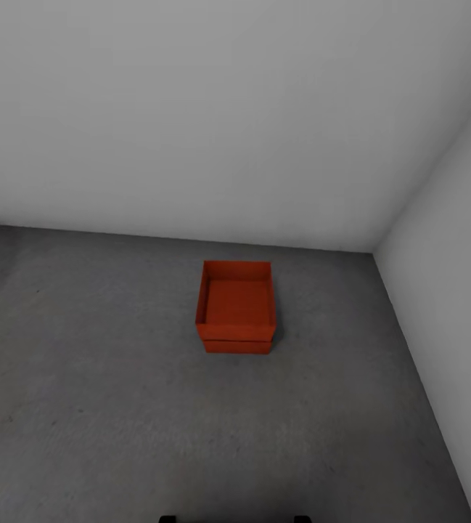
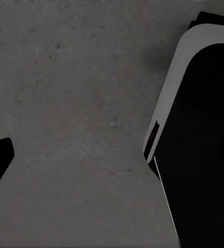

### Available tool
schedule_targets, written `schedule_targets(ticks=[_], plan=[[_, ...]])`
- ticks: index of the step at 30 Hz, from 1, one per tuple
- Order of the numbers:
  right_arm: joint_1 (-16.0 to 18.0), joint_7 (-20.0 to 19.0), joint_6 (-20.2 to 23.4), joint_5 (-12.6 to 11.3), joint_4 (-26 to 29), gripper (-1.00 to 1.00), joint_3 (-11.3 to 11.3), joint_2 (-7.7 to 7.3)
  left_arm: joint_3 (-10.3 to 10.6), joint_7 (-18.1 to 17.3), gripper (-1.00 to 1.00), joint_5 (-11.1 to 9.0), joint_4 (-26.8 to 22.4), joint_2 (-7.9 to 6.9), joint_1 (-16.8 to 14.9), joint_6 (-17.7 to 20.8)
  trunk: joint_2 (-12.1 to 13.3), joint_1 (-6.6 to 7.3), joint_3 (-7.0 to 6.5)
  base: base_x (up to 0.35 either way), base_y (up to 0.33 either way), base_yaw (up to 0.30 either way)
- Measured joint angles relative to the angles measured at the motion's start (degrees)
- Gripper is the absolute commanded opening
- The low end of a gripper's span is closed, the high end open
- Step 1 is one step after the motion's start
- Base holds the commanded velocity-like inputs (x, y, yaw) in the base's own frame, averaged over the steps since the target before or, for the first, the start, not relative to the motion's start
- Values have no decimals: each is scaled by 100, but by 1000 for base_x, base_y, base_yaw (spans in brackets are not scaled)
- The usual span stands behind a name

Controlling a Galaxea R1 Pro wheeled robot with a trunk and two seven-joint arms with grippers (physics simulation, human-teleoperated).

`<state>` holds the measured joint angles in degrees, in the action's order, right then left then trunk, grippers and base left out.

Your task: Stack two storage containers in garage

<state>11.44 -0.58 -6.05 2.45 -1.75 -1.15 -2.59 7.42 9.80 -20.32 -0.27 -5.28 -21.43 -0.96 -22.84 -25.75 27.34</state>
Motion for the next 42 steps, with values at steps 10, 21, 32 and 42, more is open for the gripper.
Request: schedule_targets(ticks=[10,21,32,42], plan=[[0,2,-2,7,0,100,0,5,0,0,100,0,0,0,0,0,0,0,-94,0,0,0],[-47,3,-10,9,0,100,0,4,0,0,100,0,0,0,0,0,0,0,-198,0,0,0],[-167,8,-56,12,0,100,0,0,0,0,100,0,0,0,0,0,0,0,-302,0,0,0],[-167,3,-62,18,0,100,0,-3,0,0,100,0,0,0,0,0,0,0,-396,0,0,0]])
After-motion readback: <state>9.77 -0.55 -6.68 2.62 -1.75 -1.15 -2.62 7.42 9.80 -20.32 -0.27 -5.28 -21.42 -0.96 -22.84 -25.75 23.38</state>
